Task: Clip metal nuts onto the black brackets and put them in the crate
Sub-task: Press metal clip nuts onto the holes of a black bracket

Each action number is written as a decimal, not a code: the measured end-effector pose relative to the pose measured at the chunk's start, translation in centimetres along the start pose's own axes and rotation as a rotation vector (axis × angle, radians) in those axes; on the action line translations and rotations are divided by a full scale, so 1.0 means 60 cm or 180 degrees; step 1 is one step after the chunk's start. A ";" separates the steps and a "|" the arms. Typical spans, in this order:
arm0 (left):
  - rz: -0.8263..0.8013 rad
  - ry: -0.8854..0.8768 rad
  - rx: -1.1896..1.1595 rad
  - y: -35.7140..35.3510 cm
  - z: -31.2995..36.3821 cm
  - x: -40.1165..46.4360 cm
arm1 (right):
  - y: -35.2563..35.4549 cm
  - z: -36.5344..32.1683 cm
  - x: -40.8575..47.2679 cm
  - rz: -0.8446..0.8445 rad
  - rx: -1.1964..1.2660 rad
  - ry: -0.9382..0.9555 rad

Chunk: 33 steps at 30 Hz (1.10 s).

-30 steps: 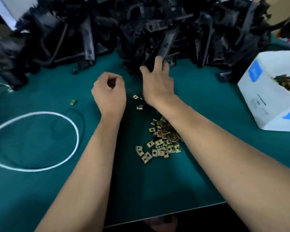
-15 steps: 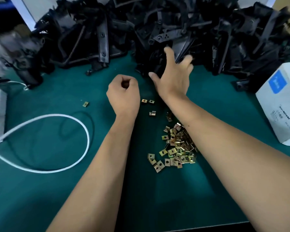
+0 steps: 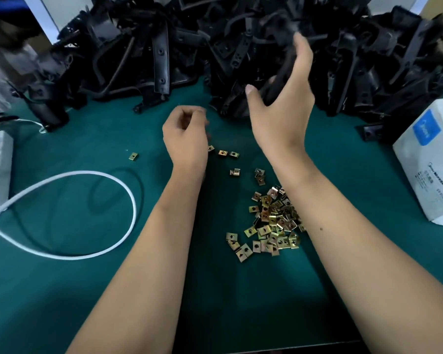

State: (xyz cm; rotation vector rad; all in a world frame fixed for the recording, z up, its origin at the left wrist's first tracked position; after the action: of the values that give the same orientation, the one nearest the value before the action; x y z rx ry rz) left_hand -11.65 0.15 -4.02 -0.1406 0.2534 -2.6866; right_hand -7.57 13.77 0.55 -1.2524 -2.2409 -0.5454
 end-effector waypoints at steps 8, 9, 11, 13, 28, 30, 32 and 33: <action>-0.1261 0.1099 -0.1270 0.004 0.023 -0.004 | -0.002 -0.010 -0.041 -0.2424 0.0315 -0.0518; -0.1245 0.1212 -0.1362 0.006 0.026 -0.003 | 0.004 -0.004 -0.043 -0.2523 0.0347 -0.0526; -0.1015 0.1422 -0.1529 0.014 0.031 0.003 | 0.020 0.006 -0.044 -0.2527 0.0481 -0.0719; -0.0745 0.1560 -0.1696 0.024 0.032 0.020 | 0.037 0.021 -0.036 -0.2449 0.0049 -0.0277; -0.1752 0.0125 0.0635 0.028 0.029 0.020 | 0.072 0.066 -0.031 -0.2577 -0.0789 0.0282; -0.1871 0.0026 0.0849 0.028 0.027 0.014 | 0.072 0.066 -0.033 -0.2435 -0.0282 -0.0279; -0.2090 0.0152 0.1046 0.028 0.024 0.006 | 0.070 0.065 -0.037 -0.2355 0.0105 -0.0715; -0.2144 0.0177 0.1145 0.028 0.024 0.003 | 0.068 0.065 -0.039 -0.2343 0.0199 -0.0834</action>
State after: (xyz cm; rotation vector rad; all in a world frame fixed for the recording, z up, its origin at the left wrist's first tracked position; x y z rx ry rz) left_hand -10.94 -1.65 -2.94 -0.0425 -0.3254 -3.3465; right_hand -3.91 16.48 -3.55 -0.4449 -2.9049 -0.5810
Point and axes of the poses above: each hand's wrist, its own x-axis towards the middle knuckle, its own y-axis out of the back of the hand, z = x × y, the point moved 1 cm from there along x, towards the middle knuckle, and after that the axes turned 13 degrees about z, right-handed, at the moved point
